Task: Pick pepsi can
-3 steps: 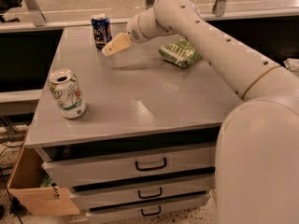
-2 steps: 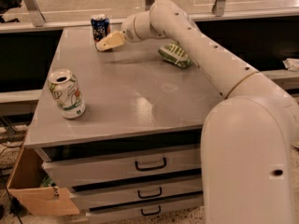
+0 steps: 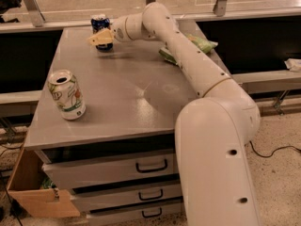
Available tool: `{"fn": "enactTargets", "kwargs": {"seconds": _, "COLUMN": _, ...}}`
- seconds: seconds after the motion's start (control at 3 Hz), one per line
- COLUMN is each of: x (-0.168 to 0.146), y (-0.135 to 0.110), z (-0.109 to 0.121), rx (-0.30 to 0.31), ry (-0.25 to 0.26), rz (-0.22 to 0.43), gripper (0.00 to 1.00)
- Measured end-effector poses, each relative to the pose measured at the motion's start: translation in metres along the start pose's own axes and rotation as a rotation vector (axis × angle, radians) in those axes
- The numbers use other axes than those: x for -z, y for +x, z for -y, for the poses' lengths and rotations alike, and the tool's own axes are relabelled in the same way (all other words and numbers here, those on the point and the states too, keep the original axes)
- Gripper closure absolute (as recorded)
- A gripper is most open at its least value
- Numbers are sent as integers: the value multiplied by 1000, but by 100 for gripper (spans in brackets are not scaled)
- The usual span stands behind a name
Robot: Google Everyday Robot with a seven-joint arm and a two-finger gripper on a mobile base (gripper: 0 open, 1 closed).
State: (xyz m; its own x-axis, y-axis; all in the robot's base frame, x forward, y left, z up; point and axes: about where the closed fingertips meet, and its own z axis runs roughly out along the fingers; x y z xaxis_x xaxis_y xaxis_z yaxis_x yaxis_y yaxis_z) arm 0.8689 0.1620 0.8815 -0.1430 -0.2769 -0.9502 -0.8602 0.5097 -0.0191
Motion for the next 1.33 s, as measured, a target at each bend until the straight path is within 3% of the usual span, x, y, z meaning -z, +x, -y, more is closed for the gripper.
{"fn": "enactTargets", "kwargs": {"seconds": 0.33, "x": -1, "y": -4, "z": -12, "rx": -19, "ry": -65, "rz": 4, "gripper": 39}}
{"fn": "enactTargets", "kwargs": {"seconds": 1.0, "x": 54, "y": -37, "z": -60, "rx": 54, "ry": -203, "rz": 16, "gripper": 87}}
{"fn": "enactTargets", "kwargs": {"seconds": 1.33, "x": 88, "y": -50, "z": -86, "rx": 97, "ry": -272, "rz": 6, "gripper": 100}}
